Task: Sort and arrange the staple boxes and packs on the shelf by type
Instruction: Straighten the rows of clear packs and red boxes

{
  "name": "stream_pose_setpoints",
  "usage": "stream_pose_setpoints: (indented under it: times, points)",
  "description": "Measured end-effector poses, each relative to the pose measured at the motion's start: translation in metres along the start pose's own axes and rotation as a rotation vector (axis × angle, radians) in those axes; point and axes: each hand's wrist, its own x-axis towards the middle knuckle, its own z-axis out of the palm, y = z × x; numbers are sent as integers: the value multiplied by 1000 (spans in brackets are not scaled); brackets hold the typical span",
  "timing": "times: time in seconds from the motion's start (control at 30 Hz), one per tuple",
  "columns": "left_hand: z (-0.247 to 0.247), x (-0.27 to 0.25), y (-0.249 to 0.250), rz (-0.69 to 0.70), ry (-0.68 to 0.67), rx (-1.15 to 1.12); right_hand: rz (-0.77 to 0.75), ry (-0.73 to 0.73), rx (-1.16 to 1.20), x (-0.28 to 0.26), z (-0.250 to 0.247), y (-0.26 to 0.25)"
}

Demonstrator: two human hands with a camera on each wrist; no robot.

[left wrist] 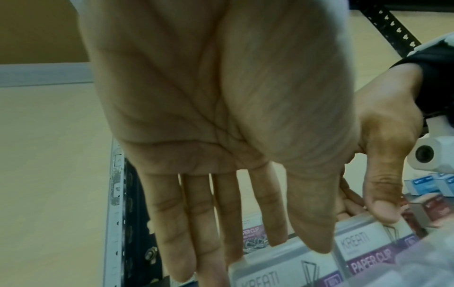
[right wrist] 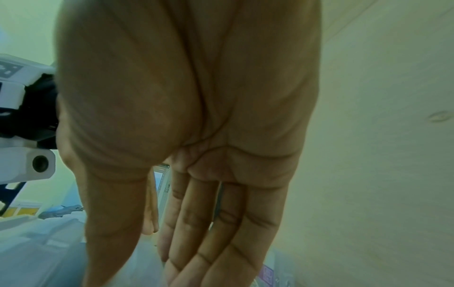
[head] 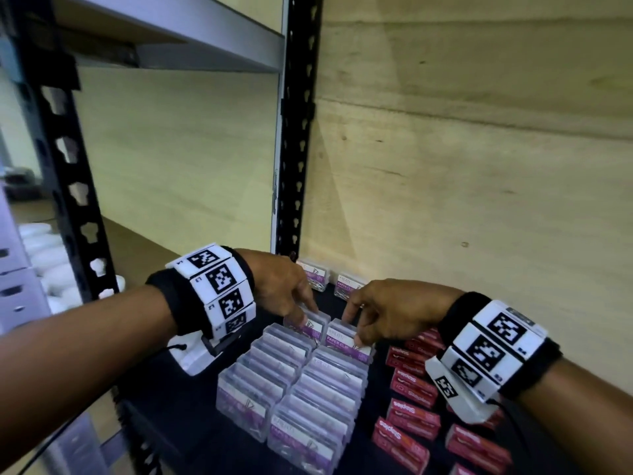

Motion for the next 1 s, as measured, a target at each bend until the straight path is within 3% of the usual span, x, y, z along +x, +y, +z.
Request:
stream_pose_setpoints:
  times: [1.0]
  points:
    - [8, -29, 7, -20, -26, -34, -11, -53, 84, -24, 10, -14]
